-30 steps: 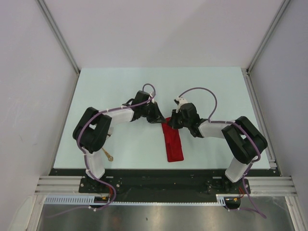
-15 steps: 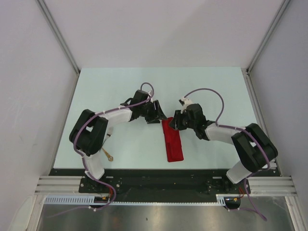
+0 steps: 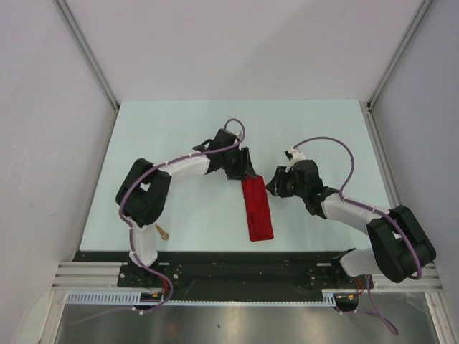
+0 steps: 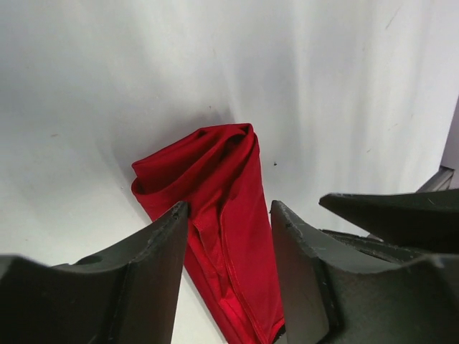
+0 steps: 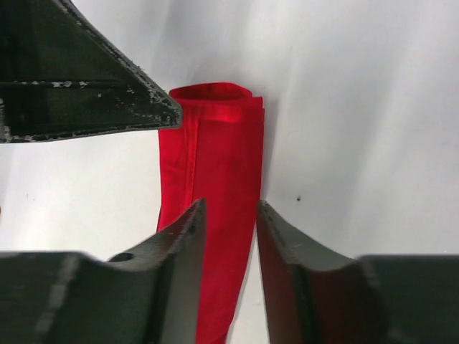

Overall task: Fold the napkin into a case and place the utensils inside
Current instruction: Stuff the top corner of the smaller-rectangle-folded napkin into the folded napkin.

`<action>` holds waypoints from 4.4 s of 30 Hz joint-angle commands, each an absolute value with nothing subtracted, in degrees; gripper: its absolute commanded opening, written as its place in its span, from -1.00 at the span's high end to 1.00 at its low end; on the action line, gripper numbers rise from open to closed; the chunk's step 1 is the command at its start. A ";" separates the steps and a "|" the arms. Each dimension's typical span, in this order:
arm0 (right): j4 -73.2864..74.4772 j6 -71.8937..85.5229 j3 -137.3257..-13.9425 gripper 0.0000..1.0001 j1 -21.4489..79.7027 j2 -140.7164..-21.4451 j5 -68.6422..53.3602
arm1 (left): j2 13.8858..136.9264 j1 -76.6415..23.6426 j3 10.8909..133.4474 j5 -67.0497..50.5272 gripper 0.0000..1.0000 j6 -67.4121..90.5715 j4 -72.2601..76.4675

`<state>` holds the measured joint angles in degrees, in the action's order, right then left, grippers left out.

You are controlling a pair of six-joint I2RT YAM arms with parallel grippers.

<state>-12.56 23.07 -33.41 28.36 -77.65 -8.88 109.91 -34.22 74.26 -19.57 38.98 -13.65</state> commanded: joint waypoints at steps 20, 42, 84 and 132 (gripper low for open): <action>-28.29 27.69 -35.68 0.51 30.06 -91.75 -14.15 | 115.31 -36.91 84.02 -14.68 0.13 37.44 -20.74; -28.30 25.32 -35.59 0.92 31.03 -95.63 -16.79 | 118.39 -39.02 89.12 -10.98 0.53 38.23 -23.64; -29.27 20.30 -34.81 -0.01 32.16 -88.51 -16.09 | 108.72 -37.62 75.32 -20.92 1.00 48.34 -11.78; -17.14 17.49 -37.09 1.00 25.23 -86.04 -25.40 | 102.20 -41.22 69.87 -6.77 0.85 29.45 -12.92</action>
<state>-16.49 19.14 -35.53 25.85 -84.99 -22.65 99.79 -39.83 68.25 -8.67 34.11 -14.09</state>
